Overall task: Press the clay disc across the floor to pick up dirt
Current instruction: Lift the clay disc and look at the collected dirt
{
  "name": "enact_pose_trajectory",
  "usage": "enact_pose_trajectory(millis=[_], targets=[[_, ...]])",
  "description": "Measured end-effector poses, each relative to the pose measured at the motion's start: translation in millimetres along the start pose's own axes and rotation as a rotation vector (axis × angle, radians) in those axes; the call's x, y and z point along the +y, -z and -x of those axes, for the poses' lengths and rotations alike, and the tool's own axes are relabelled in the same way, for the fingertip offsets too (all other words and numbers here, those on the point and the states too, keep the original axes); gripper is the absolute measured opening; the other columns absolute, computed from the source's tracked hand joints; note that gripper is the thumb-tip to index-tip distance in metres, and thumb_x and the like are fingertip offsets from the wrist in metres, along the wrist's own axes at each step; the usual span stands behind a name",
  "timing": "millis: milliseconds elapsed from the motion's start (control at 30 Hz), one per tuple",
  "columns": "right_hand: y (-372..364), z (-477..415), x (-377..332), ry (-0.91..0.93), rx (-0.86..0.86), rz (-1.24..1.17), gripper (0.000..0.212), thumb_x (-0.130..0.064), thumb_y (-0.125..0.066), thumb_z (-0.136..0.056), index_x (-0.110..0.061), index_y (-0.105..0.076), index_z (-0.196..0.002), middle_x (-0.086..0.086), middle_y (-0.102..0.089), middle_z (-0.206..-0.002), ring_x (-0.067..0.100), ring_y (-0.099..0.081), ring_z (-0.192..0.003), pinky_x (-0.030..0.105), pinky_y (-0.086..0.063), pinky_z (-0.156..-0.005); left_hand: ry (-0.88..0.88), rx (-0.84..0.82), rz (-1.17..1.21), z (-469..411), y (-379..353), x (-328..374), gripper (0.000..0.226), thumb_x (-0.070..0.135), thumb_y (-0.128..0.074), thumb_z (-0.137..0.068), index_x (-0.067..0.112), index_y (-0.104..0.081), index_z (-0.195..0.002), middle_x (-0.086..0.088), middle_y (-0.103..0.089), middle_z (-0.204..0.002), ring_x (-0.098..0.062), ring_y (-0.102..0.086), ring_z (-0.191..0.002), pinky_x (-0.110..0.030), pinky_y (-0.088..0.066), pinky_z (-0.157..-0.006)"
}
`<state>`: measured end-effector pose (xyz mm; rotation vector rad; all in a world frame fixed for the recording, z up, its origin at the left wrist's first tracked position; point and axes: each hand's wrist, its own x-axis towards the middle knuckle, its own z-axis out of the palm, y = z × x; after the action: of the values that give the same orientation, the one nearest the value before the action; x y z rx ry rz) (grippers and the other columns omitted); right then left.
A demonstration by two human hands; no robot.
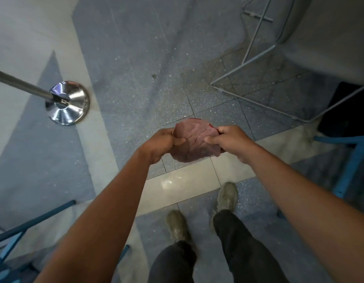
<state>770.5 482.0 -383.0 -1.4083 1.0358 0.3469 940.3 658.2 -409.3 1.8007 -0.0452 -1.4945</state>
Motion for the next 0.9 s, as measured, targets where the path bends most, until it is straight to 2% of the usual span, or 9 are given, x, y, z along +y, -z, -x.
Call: enact_pose_trajectory(millis=[67,167,267,333,467,567,767,833,900], targets=[[-10,10,-6,0.008,0.006,0.007,0.024,-0.022,-0.082,-0.082,-0.02,-0.078,-0.105,-0.005,-0.08,-0.094,0.015,-0.076,-0.089,0.043,-0.062,-0.088,-0.016,0.011,0.027,18,6,3,0.029,0.002,-0.073,-0.097,0.019,-0.077,-0.119,-0.004,-0.081,-0.121,-0.028,-0.073,-0.118,-0.048,-0.056,-0.109],[-26,25,-19,0.028,0.058,0.002,0.021,-0.023,-0.082,-0.083,-0.022,-0.077,-0.103,-0.005,-0.079,-0.095,0.014,-0.076,-0.09,0.04,-0.062,-0.088,-0.053,0.028,0.031,37,13,8,0.028,0.004,-0.07,-0.1,0.02,-0.076,-0.122,-0.004,-0.08,-0.123,-0.027,-0.072,-0.119,-0.045,-0.056,-0.108],[-48,44,-36,0.045,0.097,0.028,0.018,-0.032,-0.081,-0.083,-0.023,-0.076,-0.098,-0.005,-0.078,-0.091,0.015,-0.075,-0.085,0.036,-0.064,-0.079,-0.075,0.061,0.012,61,24,9,0.028,0.007,-0.07,-0.101,0.019,-0.075,-0.126,-0.003,-0.08,-0.122,-0.025,-0.073,-0.118,-0.043,-0.056,-0.108],[-59,57,-44,0.055,0.146,0.043,0.024,-0.039,-0.081,-0.082,-0.021,-0.076,-0.097,-0.003,-0.078,-0.088,0.017,-0.076,-0.081,0.037,-0.065,-0.073,-0.089,0.05,0.014,78,29,13,0.029,0.01,-0.07,-0.102,0.017,-0.075,-0.13,-0.002,-0.081,-0.121,-0.024,-0.074,-0.117,-0.044,-0.058,-0.107],[-67,83,-63,0.06,0.178,0.065,0.024,-0.035,-0.079,-0.083,-0.02,-0.076,-0.102,-0.003,-0.079,-0.091,0.015,-0.075,-0.084,0.038,-0.065,-0.074,-0.123,0.044,0.005,119,36,31,0.026,0.013,-0.07,-0.104,0.017,-0.075,-0.129,-0.001,-0.082,-0.116,-0.022,-0.077,-0.11,-0.036,-0.062,-0.095],[-62,103,-83,0.075,0.141,0.118,0.021,-0.031,-0.078,-0.085,-0.022,-0.077,-0.104,-0.007,-0.078,-0.091,0.014,-0.074,-0.087,0.033,-0.063,-0.077,-0.128,0.053,-0.027,145,40,48,0.029,0.02,-0.071,-0.103,0.021,-0.074,-0.132,0.002,-0.081,-0.116,-0.016,-0.077,-0.107,-0.028,-0.061,-0.087],[-25,128,-140,0.142,0.068,0.325,0.015,-0.037,-0.076,-0.081,-0.023,-0.076,-0.085,-0.006,-0.077,-0.079,0.015,-0.073,-0.079,0.032,-0.059,-0.072,-0.14,0.087,-0.024,184,36,95,0.03,0.02,-0.073,-0.102,0.018,-0.075,-0.132,0.0,-0.081,-0.118,-0.018,-0.076,-0.111,-0.032,-0.06,-0.095],[-12,131,-163,0.175,0.062,0.393,0.017,-0.039,-0.076,-0.081,-0.022,-0.075,-0.082,-0.005,-0.075,-0.078,0.014,-0.071,-0.076,0.028,-0.053,-0.066,-0.167,0.105,-0.027,191,33,118,0.027,0.019,-0.072,-0.103,0.019,-0.076,-0.13,0.002,-0.081,-0.115,-0.013,-0.076,-0.107,-0.027,-0.06,-0.089],[2,129,-181,0.214,0.053,0.412,0.022,-0.041,-0.077,-0.08,-0.021,-0.076,-0.087,-0.005,-0.077,-0.08,0.013,-0.073,-0.079,0.03,-0.055,-0.07,-0.192,0.118,-0.021,196,31,142,0.021,0.017,-0.07,-0.104,0.024,-0.076,-0.123,0.006,-0.081,-0.11,-0.008,-0.075,-0.101,-0.02,-0.058,-0.08]])
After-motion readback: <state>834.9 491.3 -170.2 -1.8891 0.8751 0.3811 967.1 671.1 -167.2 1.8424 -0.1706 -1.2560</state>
